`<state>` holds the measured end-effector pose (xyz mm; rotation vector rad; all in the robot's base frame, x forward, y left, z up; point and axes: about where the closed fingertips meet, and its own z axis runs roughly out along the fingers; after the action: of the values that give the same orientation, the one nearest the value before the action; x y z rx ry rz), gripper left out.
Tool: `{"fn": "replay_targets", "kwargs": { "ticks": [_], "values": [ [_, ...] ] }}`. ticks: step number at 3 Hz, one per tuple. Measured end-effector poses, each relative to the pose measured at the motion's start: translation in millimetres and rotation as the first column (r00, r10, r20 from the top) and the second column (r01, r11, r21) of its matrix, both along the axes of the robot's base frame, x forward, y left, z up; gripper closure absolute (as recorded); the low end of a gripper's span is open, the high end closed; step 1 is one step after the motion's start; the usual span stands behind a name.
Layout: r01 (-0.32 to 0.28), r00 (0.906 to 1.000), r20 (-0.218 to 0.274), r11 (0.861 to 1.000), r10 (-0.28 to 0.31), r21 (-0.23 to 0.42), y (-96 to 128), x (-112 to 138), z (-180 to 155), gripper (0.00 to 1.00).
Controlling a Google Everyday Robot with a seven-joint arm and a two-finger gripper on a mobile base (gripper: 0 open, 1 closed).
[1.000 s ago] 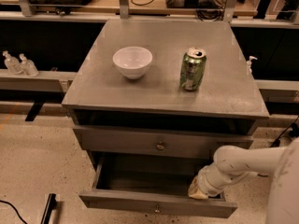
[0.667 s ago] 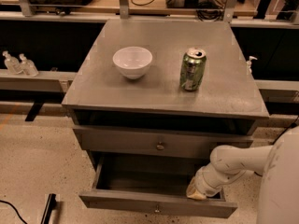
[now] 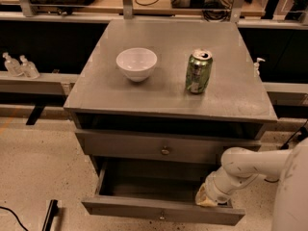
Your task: Open middle drawer
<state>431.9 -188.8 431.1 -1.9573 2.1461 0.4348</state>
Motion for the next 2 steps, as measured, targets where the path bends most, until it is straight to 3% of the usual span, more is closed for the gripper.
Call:
{"fn": "replay_targets", "kwargs": {
  "ticks": [1, 2],
  "values": [
    [-0.084, 0.9958, -0.029, 0.992, 0.087, 0.094, -8.8, -16.2, 25.7, 1.00],
    [-0.112, 0.9926, -0.029, 0.983, 0.118, 0.145, -5.2, -19.3, 34.9, 1.00]
  ]
}}
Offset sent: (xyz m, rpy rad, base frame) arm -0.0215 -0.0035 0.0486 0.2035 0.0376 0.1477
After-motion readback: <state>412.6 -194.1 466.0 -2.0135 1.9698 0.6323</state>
